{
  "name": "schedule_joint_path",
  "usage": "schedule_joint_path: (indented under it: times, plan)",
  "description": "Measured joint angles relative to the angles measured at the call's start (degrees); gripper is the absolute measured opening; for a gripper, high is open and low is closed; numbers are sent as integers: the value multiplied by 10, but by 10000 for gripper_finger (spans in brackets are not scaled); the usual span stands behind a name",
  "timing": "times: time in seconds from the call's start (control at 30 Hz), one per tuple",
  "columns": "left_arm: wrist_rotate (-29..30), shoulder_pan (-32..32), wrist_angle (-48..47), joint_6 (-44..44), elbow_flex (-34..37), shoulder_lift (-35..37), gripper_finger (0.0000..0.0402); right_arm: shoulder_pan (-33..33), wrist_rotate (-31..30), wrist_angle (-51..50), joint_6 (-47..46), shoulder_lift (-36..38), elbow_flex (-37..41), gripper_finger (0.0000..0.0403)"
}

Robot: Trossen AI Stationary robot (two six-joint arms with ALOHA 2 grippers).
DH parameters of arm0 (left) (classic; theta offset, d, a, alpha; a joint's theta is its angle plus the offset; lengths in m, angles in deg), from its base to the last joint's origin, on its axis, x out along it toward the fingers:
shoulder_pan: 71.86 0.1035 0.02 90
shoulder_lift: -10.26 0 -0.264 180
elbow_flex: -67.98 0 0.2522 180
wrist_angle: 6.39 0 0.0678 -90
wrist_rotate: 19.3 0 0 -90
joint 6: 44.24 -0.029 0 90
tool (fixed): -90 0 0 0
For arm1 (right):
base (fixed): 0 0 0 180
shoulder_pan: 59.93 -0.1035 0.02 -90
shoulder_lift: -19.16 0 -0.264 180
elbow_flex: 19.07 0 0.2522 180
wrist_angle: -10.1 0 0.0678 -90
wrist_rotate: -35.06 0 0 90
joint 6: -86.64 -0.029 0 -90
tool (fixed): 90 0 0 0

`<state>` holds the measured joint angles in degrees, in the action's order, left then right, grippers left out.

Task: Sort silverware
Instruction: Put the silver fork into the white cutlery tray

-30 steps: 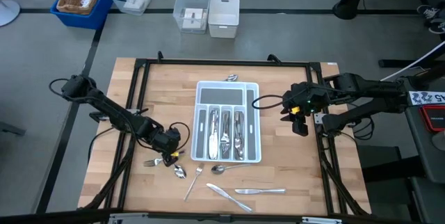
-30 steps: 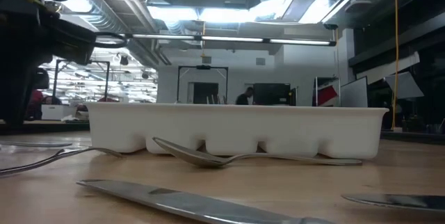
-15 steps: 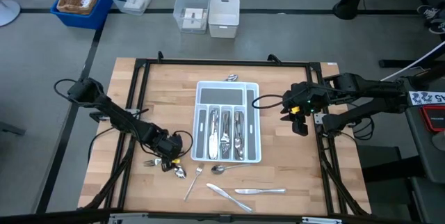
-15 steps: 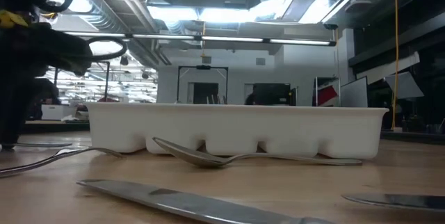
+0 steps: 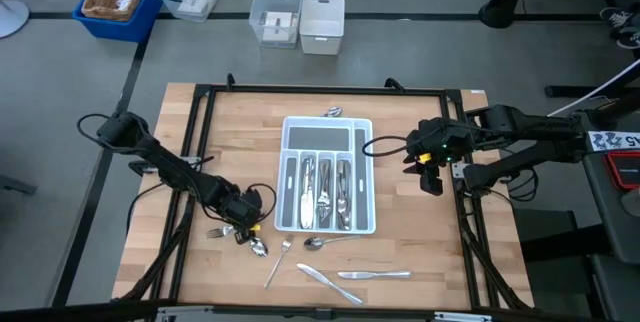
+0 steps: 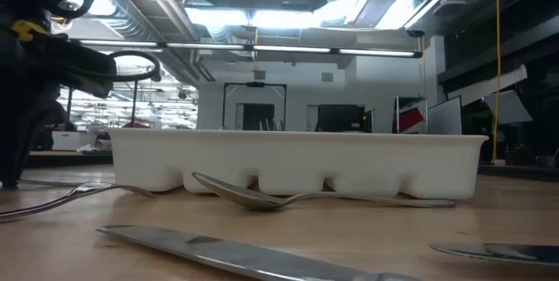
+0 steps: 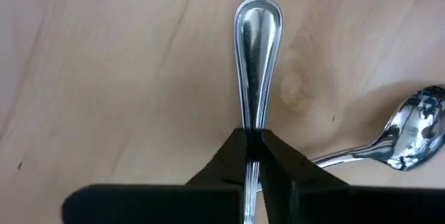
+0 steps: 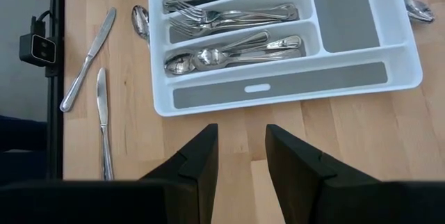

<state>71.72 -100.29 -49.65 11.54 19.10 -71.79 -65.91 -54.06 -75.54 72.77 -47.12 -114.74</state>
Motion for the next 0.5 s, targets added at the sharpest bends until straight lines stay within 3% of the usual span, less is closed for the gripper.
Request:
schedule_joint_path:
  times: [0.5]
  plan:
    - [-7,-1,54,45,1,115,1,0,-1,0,2,0,0,122]
